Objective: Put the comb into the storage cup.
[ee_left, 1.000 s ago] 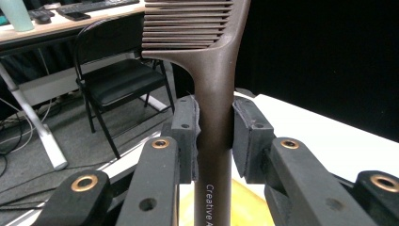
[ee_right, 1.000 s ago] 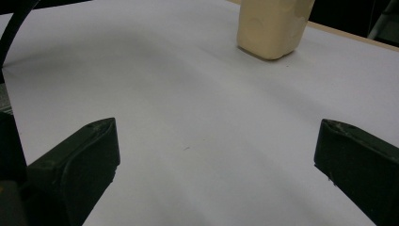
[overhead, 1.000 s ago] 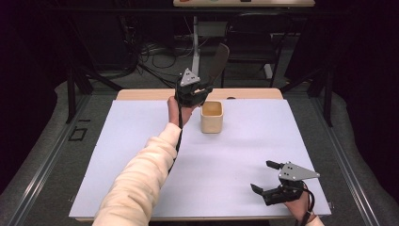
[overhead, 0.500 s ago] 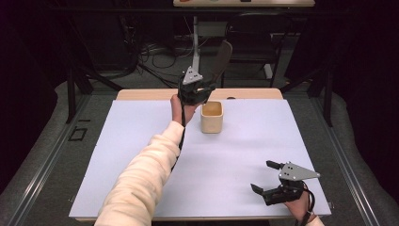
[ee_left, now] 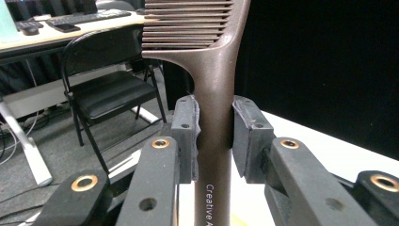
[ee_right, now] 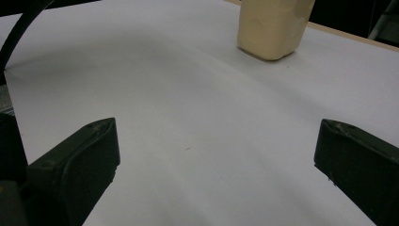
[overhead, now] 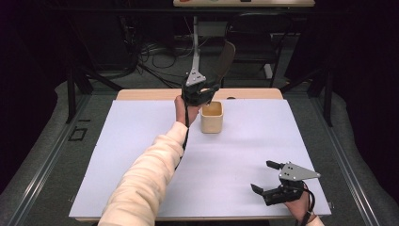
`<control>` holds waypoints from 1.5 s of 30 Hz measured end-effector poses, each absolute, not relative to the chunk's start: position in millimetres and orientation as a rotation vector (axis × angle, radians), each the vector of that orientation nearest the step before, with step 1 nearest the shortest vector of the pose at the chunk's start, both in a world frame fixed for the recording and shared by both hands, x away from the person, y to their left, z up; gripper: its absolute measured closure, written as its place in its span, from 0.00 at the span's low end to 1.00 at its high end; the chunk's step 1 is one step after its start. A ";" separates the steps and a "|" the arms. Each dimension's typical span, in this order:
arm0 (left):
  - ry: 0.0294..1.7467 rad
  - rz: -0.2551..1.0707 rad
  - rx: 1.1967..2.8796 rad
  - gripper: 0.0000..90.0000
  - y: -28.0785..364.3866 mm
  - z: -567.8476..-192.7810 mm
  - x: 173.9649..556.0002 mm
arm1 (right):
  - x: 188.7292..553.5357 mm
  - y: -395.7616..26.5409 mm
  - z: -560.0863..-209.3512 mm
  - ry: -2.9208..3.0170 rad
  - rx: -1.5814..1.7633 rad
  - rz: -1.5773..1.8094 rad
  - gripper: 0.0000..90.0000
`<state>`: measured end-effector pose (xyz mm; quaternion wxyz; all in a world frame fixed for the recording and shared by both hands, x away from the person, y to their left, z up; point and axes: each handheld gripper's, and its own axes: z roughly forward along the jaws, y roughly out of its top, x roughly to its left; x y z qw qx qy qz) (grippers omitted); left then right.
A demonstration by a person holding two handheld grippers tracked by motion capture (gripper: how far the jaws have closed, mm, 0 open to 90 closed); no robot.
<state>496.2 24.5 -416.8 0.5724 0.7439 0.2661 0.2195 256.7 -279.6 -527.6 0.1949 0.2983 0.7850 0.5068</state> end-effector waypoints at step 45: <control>0.601 0.513 1.717 0.81 15.1 -458.6 500.0 | 256.5 -279.2 -526.8 2.207 0.829 1.417 0.00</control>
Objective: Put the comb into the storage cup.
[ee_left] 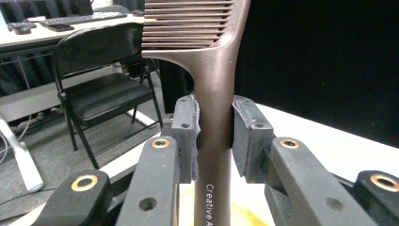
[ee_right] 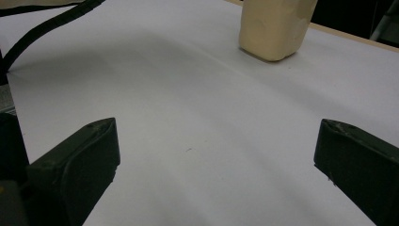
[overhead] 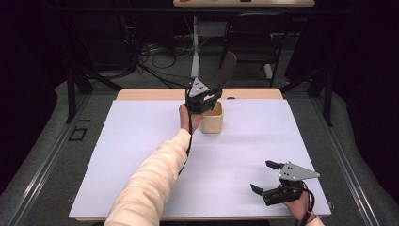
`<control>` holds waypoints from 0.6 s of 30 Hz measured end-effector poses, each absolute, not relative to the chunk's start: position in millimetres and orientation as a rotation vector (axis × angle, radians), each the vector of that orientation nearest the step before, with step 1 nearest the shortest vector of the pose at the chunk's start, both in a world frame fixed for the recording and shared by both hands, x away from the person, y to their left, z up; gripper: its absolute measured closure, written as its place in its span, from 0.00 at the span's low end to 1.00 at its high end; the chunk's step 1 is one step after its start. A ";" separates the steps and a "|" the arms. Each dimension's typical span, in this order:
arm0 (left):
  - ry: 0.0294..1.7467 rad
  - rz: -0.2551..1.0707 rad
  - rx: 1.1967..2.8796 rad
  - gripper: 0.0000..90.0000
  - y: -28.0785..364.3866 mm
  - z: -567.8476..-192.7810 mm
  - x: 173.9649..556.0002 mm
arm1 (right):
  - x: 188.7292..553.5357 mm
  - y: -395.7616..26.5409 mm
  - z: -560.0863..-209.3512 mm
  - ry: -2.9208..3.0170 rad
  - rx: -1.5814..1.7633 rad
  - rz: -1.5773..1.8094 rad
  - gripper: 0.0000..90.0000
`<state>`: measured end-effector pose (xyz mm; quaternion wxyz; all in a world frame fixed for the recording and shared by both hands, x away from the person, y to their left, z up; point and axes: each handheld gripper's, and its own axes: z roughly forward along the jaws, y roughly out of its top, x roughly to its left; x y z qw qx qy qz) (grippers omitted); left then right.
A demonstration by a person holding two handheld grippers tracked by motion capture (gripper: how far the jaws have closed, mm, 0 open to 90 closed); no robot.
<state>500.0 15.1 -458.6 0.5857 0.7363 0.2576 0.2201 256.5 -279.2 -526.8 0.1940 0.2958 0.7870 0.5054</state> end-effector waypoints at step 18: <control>0.592 0.510 1.765 0.81 22.8 -465.9 498.5 | 256.3 -279.4 -527.1 2.207 0.832 1.415 0.00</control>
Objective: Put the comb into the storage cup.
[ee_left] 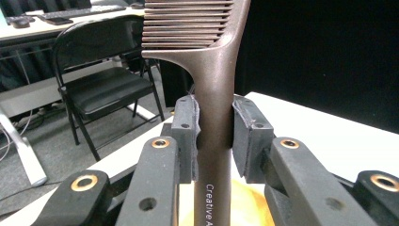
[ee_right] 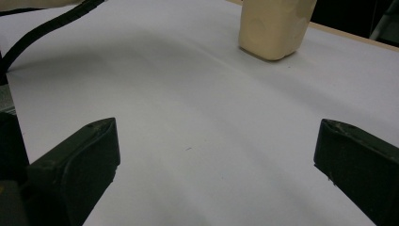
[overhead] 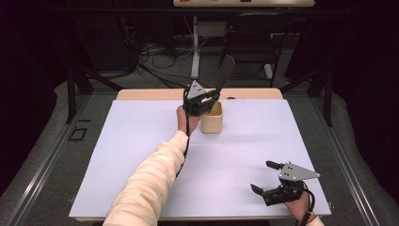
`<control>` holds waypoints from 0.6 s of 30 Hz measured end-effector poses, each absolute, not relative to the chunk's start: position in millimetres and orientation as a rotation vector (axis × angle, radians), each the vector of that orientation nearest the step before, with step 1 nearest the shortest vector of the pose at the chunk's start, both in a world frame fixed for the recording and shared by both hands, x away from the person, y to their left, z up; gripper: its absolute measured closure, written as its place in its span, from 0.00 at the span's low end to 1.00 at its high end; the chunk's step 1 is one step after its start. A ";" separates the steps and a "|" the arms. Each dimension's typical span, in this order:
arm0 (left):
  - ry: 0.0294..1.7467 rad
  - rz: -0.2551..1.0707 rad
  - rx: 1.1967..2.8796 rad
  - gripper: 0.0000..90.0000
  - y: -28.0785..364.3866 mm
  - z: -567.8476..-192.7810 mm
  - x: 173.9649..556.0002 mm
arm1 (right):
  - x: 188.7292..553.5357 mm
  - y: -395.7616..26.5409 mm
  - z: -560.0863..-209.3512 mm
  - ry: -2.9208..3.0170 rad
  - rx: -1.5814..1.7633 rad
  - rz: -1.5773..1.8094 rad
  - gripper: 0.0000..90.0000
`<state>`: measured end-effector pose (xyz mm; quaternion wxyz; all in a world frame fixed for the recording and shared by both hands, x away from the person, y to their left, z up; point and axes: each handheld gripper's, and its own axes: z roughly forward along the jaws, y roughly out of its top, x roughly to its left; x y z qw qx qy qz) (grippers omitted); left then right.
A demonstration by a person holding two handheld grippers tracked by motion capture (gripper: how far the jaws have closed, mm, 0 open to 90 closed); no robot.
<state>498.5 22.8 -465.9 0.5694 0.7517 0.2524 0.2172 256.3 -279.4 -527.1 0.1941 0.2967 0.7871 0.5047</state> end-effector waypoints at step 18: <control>0.592 0.508 1.815 0.81 24.6 -470.8 497.7 | 256.7 -279.4 -527.3 2.209 0.838 1.416 0.00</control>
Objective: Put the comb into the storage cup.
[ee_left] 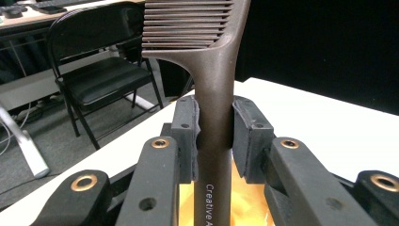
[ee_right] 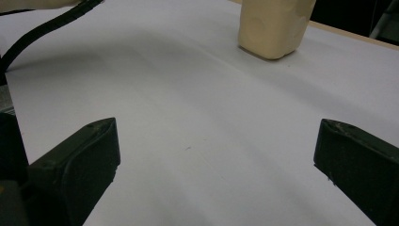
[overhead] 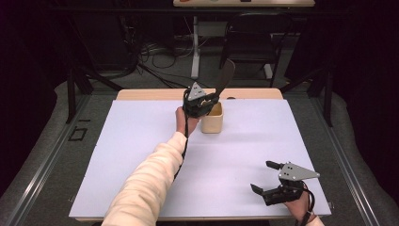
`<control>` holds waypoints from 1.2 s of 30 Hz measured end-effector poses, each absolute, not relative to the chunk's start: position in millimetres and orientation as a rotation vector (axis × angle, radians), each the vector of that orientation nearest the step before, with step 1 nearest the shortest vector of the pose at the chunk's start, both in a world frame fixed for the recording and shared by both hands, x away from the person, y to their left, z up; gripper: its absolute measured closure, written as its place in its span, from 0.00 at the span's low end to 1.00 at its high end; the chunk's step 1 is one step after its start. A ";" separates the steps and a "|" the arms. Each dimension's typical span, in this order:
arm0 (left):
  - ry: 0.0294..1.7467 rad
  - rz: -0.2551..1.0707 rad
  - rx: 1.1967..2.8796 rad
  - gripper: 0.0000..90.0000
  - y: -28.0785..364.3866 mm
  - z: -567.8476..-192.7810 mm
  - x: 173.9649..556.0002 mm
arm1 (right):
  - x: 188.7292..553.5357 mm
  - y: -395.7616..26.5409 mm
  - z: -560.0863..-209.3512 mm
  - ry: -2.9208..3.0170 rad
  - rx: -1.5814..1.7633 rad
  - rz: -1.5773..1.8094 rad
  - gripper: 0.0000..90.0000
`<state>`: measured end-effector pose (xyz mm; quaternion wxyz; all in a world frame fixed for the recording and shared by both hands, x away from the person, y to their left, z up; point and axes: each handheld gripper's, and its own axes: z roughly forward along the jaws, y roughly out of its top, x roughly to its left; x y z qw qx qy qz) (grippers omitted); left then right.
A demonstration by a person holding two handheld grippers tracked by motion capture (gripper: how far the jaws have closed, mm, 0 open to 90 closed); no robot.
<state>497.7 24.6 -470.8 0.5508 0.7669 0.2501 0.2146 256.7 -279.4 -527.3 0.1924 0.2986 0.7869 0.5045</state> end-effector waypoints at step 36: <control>0.561 0.477 1.852 0.80 25.8 -478.8 497.9 | 256.8 -281.2 -527.9 2.208 0.842 1.418 0.01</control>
